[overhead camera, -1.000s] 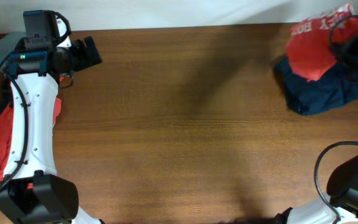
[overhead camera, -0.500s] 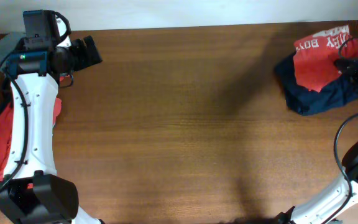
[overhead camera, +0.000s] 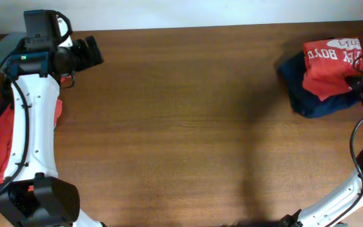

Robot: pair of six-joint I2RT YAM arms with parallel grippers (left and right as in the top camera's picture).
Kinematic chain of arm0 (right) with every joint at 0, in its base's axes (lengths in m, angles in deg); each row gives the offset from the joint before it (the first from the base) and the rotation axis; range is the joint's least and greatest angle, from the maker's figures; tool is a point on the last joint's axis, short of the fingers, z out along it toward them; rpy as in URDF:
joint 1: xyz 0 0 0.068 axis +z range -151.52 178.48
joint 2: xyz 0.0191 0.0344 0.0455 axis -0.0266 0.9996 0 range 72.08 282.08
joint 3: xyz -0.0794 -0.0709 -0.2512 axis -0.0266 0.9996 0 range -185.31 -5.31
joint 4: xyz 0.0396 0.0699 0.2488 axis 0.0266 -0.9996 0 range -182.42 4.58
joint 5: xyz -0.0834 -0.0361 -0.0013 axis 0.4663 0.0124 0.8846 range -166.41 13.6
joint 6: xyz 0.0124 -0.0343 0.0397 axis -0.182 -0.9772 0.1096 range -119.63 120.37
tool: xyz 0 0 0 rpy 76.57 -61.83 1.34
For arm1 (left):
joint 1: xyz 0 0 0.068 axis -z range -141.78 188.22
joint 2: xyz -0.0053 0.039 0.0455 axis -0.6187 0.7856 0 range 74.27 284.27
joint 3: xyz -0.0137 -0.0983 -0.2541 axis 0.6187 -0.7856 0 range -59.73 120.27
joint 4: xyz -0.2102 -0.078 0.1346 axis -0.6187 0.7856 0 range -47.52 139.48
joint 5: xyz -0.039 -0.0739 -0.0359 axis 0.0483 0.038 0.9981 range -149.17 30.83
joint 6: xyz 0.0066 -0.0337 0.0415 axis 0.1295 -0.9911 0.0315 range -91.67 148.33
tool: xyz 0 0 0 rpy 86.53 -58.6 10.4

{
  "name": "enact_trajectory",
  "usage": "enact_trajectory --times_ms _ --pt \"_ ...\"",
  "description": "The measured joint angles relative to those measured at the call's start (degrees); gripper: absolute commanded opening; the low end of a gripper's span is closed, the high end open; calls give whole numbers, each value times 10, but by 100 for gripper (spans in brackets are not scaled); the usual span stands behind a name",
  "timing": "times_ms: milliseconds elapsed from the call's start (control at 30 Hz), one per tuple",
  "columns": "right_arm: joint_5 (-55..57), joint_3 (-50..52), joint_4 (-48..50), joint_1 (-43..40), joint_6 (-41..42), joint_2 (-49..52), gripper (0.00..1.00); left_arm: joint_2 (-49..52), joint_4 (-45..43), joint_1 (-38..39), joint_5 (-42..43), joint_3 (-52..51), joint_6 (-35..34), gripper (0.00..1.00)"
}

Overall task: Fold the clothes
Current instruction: 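Lower the orange shirt onto the navy stack and open the right gripper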

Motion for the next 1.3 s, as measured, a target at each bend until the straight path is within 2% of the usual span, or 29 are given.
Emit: enact_trajectory --times_ms 300,500,567,733,833,1000,1300 --pt "24 0 -28 -22 60 -7 59 0 -16 22 0 0 0 99" --pt "106 0 -80 -35 81 -88 61 0 -24 23 0 0 0 99" --pt "130 0 -95 -40 83 -137 65 0 -30 23 0 0 0 99" --pt "160 -2 -138 -43 87 -259 87 0 -42 23 0 0 0 99" --pt "168 -5 -181 -34 86 -316 89 0 -42 23 0 0 0 99" --pt "175 -6 -253 36 65 -362 89 0 -41 23 0 0 0 99" --pt "190 -6 -288 245 13 -385 91 0 -39 23 0 0 0 99"
